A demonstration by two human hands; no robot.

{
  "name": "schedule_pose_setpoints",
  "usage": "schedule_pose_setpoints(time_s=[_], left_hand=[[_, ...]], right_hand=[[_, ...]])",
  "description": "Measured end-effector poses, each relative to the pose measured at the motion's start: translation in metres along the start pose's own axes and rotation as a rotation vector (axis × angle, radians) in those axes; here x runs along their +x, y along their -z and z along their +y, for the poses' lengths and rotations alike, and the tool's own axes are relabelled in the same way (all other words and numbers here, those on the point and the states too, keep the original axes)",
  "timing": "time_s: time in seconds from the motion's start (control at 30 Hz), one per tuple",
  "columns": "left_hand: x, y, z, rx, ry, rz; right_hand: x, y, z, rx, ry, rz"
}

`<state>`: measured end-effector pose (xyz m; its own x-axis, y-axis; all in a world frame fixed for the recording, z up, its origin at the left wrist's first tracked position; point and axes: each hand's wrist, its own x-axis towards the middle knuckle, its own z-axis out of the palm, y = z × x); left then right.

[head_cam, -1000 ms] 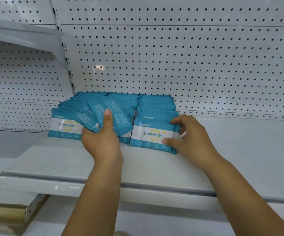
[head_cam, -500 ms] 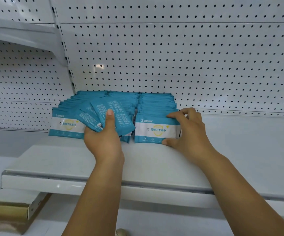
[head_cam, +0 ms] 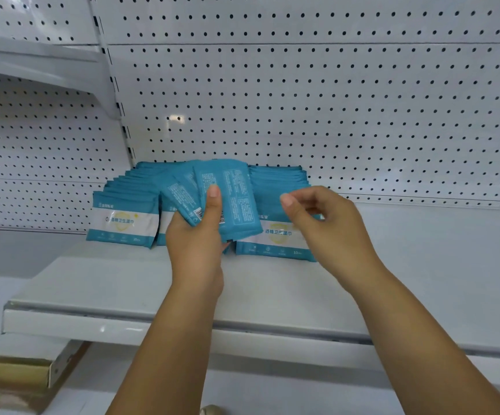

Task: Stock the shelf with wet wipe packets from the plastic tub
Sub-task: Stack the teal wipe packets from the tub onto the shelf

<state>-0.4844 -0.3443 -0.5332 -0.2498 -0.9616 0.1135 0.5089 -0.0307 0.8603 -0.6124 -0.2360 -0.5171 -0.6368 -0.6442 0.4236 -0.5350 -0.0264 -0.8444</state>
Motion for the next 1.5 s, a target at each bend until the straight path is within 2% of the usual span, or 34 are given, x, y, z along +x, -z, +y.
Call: schedule_pose_setpoints(time_s=[0.17,0.37,0.47,0.57,0.67,0.73,0.83,0.97,1.07,1.33,1.4,1.5], left_hand=[[-0.010,-0.008,0.003,0.028,0.017,-0.089],[-0.008,-0.001,0.007,0.051,-0.031,0.002],[-0.004,0.002,0.012,0.049,0.016,0.016],[-0.003,0.004,0.019,0.046,0.072,-0.029],[-0.006,0.002,0.026,-0.062,0.171,-0.171],[-0.006,0.003,0.029,-0.134,0.218,-0.206],[-0.002,0.009,0.027,-0.104,0.189,-0.219],[0.001,0.015,0.024,-0.091,0.159,-0.175],[0.001,0.015,0.024,-0.086,0.107,-0.136],[0.003,0.018,0.024,-0.115,0.020,-0.069],[0.004,0.020,0.022,-0.102,-0.014,-0.007],[0.010,0.030,0.020,-0.173,-0.043,0.206]], right_hand=[[-0.002,-0.026,-0.006,0.148,-0.137,-0.143],[0.006,-0.037,-0.016,0.433,-0.150,0.058],[0.008,-0.040,-0.020,0.495,-0.105,0.143],[0.007,-0.049,-0.021,0.437,-0.020,0.144],[0.004,-0.058,-0.023,0.334,0.027,0.044],[0.002,-0.062,-0.024,0.306,0.035,-0.038],[0.000,-0.061,-0.025,0.300,0.070,-0.065],[0.004,-0.054,-0.025,0.344,0.065,0.030],[0.007,-0.051,-0.021,0.292,0.037,0.069],[0.007,-0.062,-0.015,0.268,-0.010,-0.089],[0.007,-0.066,-0.014,0.287,-0.005,-0.056],[0.009,-0.070,-0.012,0.282,0.014,0.026]])
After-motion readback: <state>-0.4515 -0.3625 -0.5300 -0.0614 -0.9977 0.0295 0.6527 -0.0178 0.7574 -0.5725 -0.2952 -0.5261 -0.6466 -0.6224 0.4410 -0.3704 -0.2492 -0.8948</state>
